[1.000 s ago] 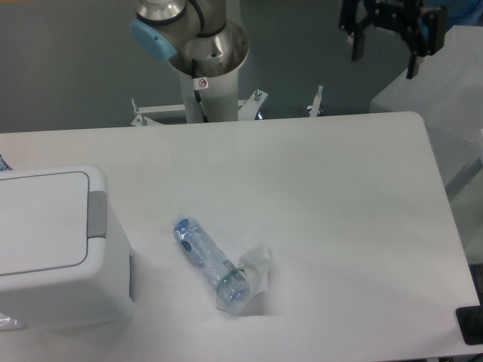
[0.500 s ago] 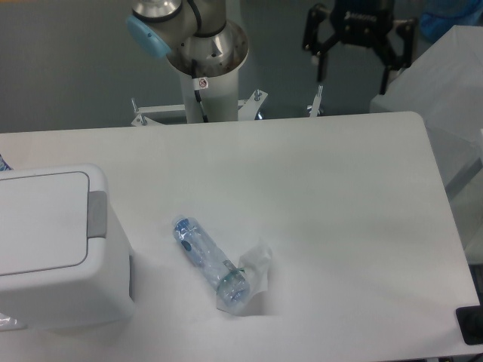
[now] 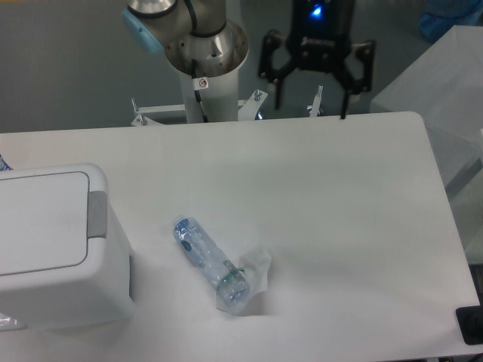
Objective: Open the trash can
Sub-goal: 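Move the open gripper from its start pose toward the white trash can, then lower the gripper onto the lid edge of the white trash can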
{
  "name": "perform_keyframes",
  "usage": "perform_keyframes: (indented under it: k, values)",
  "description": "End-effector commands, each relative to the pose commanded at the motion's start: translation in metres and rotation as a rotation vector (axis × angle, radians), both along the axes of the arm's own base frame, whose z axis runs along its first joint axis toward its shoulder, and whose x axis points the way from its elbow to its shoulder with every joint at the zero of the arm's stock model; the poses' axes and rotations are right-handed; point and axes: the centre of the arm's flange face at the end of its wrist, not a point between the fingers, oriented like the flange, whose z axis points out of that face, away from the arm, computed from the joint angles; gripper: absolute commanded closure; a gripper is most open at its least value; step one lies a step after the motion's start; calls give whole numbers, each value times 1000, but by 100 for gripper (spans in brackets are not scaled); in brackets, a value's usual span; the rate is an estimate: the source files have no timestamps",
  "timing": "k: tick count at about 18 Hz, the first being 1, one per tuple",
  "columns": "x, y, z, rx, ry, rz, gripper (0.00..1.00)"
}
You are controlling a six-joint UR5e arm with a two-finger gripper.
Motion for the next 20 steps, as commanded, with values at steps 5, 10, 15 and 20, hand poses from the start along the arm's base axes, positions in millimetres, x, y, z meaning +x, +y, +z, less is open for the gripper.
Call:
perform_keyframes:
  k: [5, 10, 15, 20]
  values:
    - [34, 43, -14, 22, -90, 81, 0]
    - [55, 90, -28, 103, -174, 254, 0]
    - [63, 106, -43, 96, -253, 351, 0]
    - [71, 127, -66, 85, -365, 409, 0]
